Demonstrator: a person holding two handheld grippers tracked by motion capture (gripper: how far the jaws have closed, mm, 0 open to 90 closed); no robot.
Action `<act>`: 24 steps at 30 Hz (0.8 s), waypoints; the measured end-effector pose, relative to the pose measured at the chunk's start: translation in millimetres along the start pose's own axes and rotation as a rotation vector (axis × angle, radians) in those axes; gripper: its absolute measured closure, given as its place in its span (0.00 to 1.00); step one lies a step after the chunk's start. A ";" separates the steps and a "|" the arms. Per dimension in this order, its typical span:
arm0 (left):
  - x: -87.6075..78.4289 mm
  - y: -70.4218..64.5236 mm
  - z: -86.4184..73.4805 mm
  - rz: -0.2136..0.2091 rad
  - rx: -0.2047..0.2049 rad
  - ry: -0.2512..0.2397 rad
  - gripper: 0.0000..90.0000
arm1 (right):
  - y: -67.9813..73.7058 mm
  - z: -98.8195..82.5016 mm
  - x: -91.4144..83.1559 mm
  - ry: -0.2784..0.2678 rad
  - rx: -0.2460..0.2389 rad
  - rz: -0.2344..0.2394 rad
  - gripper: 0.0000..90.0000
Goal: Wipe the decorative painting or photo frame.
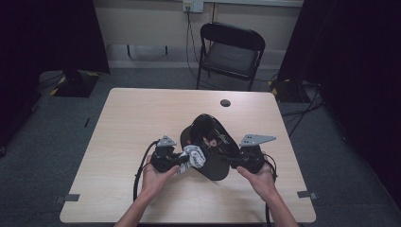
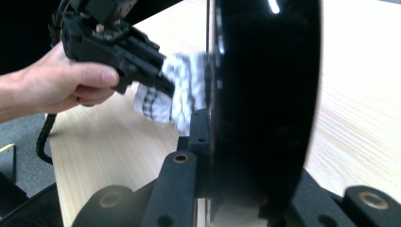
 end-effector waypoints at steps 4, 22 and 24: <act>-15.0 4.0 10.5 0.025 0.010 -0.043 0.87 | 2.0 -0.1 1.2 0.006 -0.006 0.007 0.90; -57.4 -10.1 51.6 0.053 0.074 -0.198 0.87 | 10.4 -1.3 5.4 0.028 -0.035 0.039 0.90; -60.3 -14.7 55.9 0.071 0.110 -0.197 0.87 | 11.7 -1.8 5.6 0.031 -0.039 0.043 0.90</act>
Point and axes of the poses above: each handheld gripper's, and its own axes: x roughly forward along the jaws, z roughly out of its top, y roughly to its left, the point moved 2 cm from there along x, roughly forward along the jaws, and after that the axes turned 14 degrees about x, right-handed, at the moved point
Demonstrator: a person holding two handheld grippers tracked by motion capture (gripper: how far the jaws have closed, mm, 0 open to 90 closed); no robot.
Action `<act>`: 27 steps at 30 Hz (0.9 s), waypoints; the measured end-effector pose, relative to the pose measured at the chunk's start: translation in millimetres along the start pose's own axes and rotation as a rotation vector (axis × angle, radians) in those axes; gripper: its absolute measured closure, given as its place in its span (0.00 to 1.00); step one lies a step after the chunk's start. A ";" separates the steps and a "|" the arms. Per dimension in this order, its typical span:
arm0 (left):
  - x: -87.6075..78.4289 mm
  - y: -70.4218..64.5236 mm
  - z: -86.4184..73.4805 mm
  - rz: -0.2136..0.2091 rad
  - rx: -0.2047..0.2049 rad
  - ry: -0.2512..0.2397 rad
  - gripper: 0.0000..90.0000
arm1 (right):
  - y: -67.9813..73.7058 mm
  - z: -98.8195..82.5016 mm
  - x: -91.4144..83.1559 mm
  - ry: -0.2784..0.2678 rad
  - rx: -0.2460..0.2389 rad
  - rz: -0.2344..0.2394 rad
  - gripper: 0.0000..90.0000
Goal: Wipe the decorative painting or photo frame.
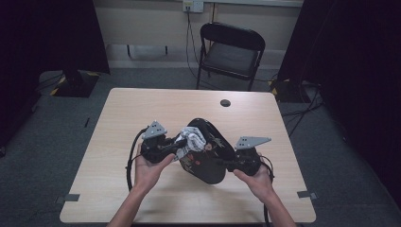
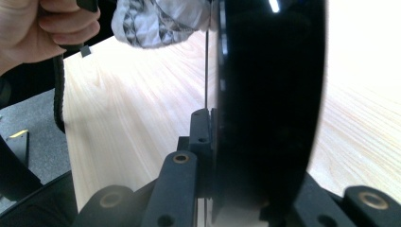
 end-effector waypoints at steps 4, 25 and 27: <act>0.2 1.0 -2.5 -0.005 -0.008 -0.002 0.87 | 0.9 -0.5 0.0 0.001 -0.004 0.002 0.90; -0.7 4.2 6.9 -0.012 -0.047 -0.034 0.87 | 1.5 2.5 2.2 0.003 -0.006 -0.001 0.90; -3.2 1.5 14.6 -0.017 -0.040 -0.059 0.87 | 1.6 2.0 2.6 0.002 -0.008 0.000 0.90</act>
Point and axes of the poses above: each handheld gripper's, and its own axes: x roughly forward along the jaws, z roughly out of its top, y roughly to its left, the point moved 2 cm from there along x, roughly forward along the jaws, and after that the axes turned 14 degrees about x, right-handed, at the moved point
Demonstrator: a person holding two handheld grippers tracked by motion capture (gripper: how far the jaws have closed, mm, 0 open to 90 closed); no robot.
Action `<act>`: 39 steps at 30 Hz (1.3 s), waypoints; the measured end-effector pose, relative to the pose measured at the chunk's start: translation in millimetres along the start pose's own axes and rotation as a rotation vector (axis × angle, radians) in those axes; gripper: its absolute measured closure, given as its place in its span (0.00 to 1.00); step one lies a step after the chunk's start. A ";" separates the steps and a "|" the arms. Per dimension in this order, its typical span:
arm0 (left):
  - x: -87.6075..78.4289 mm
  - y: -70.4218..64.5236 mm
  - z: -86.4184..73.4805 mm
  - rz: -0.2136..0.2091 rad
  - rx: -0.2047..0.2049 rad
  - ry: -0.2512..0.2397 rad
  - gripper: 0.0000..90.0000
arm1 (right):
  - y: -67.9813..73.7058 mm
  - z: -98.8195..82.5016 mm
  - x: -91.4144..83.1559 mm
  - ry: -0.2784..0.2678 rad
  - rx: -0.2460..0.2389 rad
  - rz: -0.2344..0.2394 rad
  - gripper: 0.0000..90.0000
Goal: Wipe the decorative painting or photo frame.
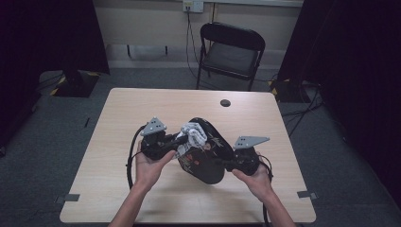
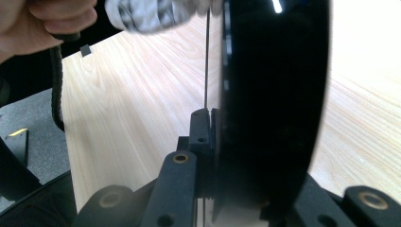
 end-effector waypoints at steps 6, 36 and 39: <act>0.2 0.6 2.3 -0.006 -0.009 -0.033 0.87 | 0.4 0.1 0.7 0.001 -0.001 0.003 0.90; 4.7 -9.3 6.9 -0.009 0.033 0.017 0.87 | -0.1 1.1 2.2 0.001 -0.007 -0.002 0.90; 6.6 -3.9 -5.3 -0.005 0.021 0.054 0.87 | 0.4 1.8 1.5 0.005 -0.014 -0.009 0.90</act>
Point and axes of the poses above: each handheld gripper's, and its own axes: x roughly forward along the jaws, z roughly out of its top, y roughly to its left, the point moved 2 cm from there along x, roughly forward along the jaws, and after that the axes turned 14 degrees about x, right-handed, at the moved point
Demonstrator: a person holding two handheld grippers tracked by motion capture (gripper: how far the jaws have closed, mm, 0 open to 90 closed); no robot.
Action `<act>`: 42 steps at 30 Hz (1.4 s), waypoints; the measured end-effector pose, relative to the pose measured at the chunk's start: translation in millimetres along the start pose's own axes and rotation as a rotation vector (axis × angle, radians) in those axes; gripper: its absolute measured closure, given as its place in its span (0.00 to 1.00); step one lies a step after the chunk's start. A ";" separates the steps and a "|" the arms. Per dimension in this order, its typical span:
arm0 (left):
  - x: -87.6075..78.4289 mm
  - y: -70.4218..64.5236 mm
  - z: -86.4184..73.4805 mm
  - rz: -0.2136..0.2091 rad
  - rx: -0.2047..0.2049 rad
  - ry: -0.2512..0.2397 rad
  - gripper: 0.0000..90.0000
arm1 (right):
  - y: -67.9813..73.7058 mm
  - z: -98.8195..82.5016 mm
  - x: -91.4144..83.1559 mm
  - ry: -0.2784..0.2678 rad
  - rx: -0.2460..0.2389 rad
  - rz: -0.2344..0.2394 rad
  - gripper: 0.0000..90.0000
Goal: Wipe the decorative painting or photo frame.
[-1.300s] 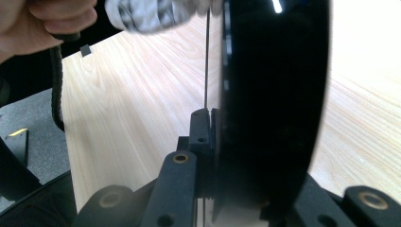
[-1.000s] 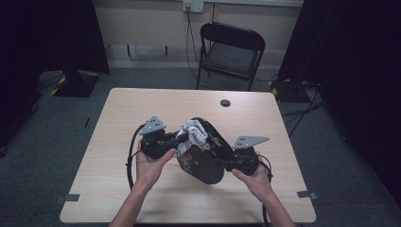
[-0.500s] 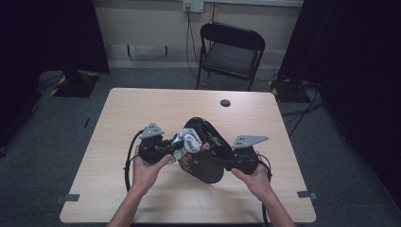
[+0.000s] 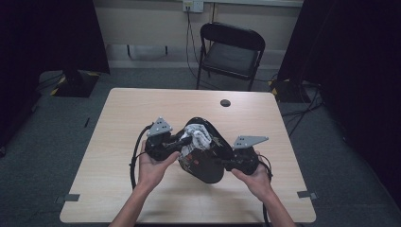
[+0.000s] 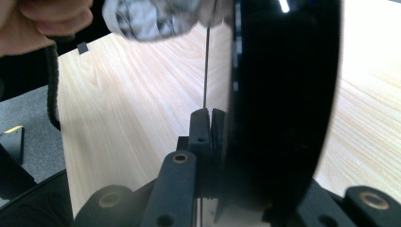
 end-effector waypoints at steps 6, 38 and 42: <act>-4.7 5.2 -5.4 0.012 -0.022 0.012 0.87 | 0.2 0.4 0.9 -0.002 0.002 0.004 0.90; -18.5 32.9 55.2 0.047 -0.091 -0.115 0.88 | 3.7 -0.1 5.1 0.007 -0.006 0.019 0.90; -17.7 33.6 53.5 0.048 -0.091 -0.099 0.88 | 3.6 0.1 5.2 0.008 -0.007 0.018 0.90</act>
Point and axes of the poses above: each handheld gripper's, and its own axes: x roughly forward along the jaws, z roughly out of its top, y roughly to its left, the point moved 2 cm from there along x, roughly forward along the jaws, and after that the axes turned 14 degrees about x, right-handed, at the moved point
